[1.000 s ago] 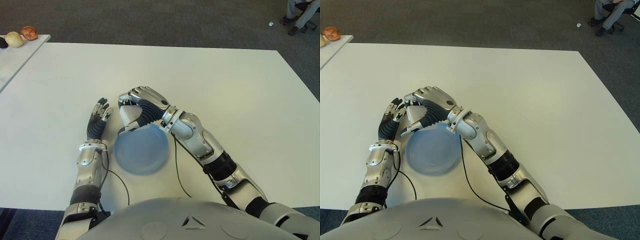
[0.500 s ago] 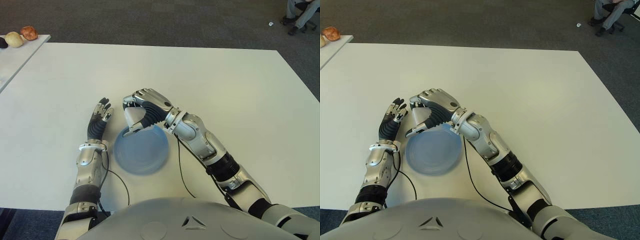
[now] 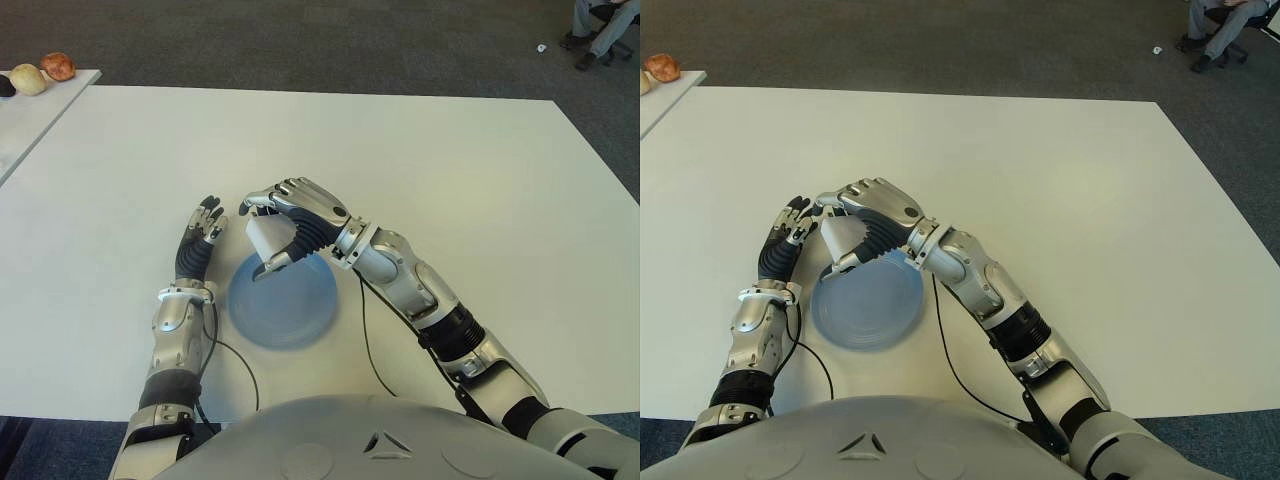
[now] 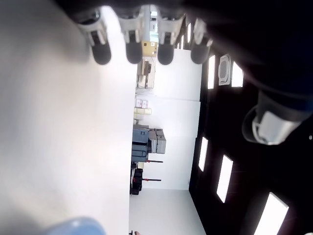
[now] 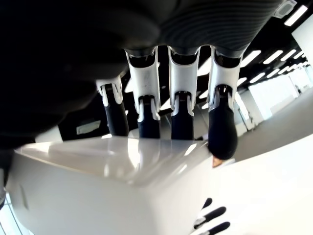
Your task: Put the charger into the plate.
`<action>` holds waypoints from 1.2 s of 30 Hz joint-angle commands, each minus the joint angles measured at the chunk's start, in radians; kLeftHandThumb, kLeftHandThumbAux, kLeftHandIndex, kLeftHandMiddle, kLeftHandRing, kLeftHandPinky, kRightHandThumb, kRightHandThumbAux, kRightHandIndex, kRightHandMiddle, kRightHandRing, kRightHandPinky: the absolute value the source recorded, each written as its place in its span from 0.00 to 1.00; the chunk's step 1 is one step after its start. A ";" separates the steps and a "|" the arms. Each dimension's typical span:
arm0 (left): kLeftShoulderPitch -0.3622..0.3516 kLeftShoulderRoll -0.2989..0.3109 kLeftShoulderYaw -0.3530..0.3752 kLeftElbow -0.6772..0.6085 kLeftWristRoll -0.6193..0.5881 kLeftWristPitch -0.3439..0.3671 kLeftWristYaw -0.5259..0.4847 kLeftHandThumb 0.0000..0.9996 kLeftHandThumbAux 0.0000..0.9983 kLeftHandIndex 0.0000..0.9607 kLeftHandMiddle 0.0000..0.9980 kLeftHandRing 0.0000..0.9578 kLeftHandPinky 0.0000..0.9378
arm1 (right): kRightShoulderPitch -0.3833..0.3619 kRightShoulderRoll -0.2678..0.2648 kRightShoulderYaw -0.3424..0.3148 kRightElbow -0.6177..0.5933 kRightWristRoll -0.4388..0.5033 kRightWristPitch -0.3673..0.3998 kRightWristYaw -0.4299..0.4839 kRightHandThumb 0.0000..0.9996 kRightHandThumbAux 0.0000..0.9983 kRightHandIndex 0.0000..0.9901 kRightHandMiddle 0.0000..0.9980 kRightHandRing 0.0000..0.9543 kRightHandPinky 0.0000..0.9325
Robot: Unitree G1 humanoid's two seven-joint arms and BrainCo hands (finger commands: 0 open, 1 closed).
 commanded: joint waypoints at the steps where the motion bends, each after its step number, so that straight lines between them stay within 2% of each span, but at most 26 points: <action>1: 0.060 -0.011 -0.007 0.022 0.002 0.075 -0.002 0.00 0.45 0.00 0.07 0.04 0.02 | -0.015 -0.025 -0.015 -0.022 0.036 -0.003 0.061 0.24 0.22 0.02 0.02 0.02 0.02; 7: 0.083 -0.018 -0.013 -0.045 0.005 0.119 0.014 0.00 0.45 0.00 0.08 0.05 0.03 | -0.026 -0.028 -0.022 -0.027 0.025 -0.013 0.068 0.23 0.18 0.00 0.00 0.00 0.00; 15: 0.119 -0.029 -0.026 -0.146 0.019 0.174 0.047 0.00 0.45 0.00 0.09 0.06 0.03 | -0.029 -0.028 -0.032 -0.040 0.044 -0.004 0.091 0.22 0.18 0.00 0.00 0.00 0.00; 29: 0.145 -0.038 -0.036 -0.223 0.035 0.228 0.068 0.00 0.44 0.00 0.09 0.05 0.00 | -0.020 -0.024 -0.048 -0.063 0.066 0.014 0.126 0.20 0.17 0.00 0.00 0.00 0.00; 32: 0.148 -0.038 -0.037 -0.232 0.037 0.238 0.069 0.00 0.45 0.00 0.09 0.05 0.00 | -0.022 -0.021 -0.051 -0.063 0.069 0.017 0.127 0.19 0.17 0.00 0.00 0.00 0.00; 36: 0.113 -0.016 -0.012 -0.103 0.025 0.196 0.034 0.00 0.45 0.00 0.09 0.06 0.00 | -0.039 0.009 -0.071 -0.035 0.065 0.038 0.092 0.17 0.18 0.00 0.00 0.00 0.00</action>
